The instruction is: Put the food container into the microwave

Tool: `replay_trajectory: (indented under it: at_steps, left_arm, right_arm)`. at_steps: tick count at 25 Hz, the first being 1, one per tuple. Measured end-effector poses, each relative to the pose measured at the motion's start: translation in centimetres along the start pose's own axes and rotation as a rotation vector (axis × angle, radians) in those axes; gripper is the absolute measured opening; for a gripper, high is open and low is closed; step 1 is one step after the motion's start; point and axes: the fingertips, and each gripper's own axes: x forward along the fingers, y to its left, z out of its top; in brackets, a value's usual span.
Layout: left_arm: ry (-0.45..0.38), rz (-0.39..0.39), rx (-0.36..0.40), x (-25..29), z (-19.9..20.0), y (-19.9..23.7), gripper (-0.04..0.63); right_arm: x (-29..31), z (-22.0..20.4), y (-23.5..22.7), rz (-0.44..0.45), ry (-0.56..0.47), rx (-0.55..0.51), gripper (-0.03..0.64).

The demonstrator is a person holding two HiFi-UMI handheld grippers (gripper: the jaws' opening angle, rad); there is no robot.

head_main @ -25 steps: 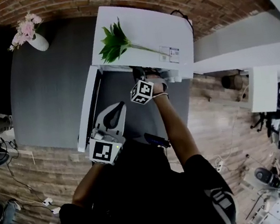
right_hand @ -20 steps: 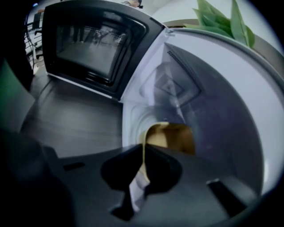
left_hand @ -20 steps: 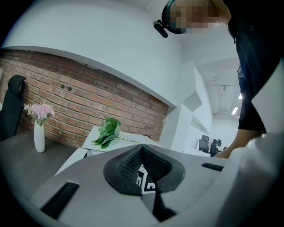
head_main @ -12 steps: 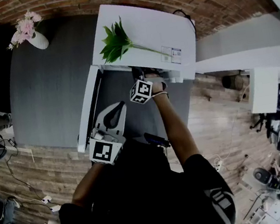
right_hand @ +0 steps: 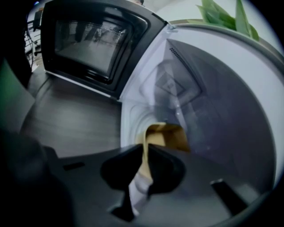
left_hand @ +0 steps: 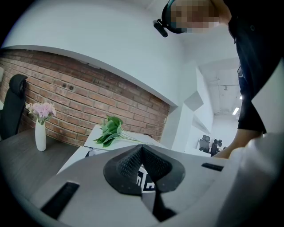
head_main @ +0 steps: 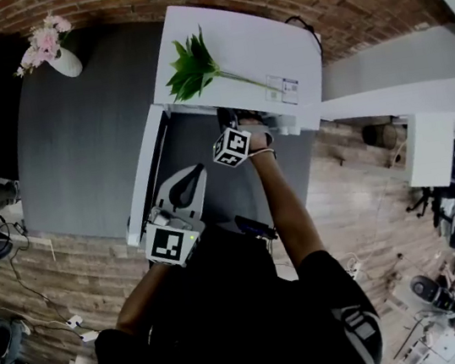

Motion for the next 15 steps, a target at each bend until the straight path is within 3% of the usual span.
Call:
replay_trajectory:
  at_steps: [15]
  left_arm:
    - [-0.028, -0.028, 0.02, -1.0, 0.6, -1.5, 0.035]
  right_arm:
    - [-3.8, 0.5, -0.9, -0.113, -0.035, 0.046, 0.041]
